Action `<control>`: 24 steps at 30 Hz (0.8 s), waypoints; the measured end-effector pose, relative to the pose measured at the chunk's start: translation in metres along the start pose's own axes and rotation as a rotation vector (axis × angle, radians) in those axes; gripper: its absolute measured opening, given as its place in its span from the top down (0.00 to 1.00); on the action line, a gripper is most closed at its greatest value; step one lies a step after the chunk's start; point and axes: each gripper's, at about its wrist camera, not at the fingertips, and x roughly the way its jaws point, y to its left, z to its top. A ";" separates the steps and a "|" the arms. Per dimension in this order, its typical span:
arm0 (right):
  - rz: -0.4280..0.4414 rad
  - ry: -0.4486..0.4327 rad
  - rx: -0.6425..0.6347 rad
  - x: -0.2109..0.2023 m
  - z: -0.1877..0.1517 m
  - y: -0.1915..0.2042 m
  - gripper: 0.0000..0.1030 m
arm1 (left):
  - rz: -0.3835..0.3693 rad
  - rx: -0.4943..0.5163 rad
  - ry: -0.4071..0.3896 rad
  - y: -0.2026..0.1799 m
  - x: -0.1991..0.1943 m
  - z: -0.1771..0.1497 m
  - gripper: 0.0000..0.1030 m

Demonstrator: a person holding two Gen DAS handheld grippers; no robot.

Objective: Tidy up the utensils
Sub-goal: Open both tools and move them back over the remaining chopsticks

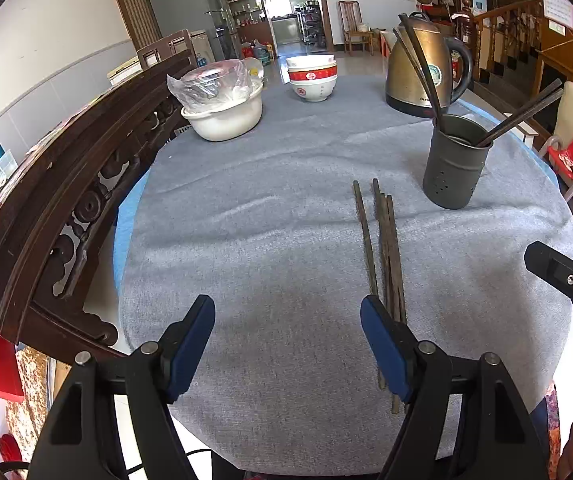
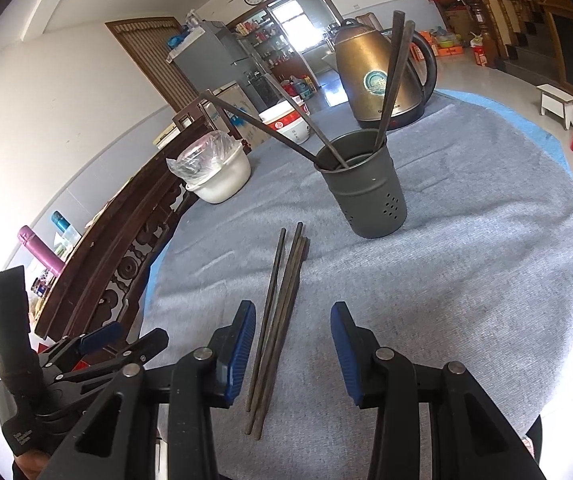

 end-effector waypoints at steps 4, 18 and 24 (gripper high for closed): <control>0.002 0.003 0.001 0.000 0.000 0.002 0.58 | 0.000 -0.002 0.003 0.001 0.001 -0.002 0.26; 0.008 0.021 -0.012 0.005 -0.004 0.009 0.58 | -0.005 -0.011 0.017 0.004 0.005 -0.007 0.26; 0.007 0.025 -0.022 0.006 -0.004 0.013 0.58 | -0.004 -0.016 0.022 0.006 0.007 -0.008 0.26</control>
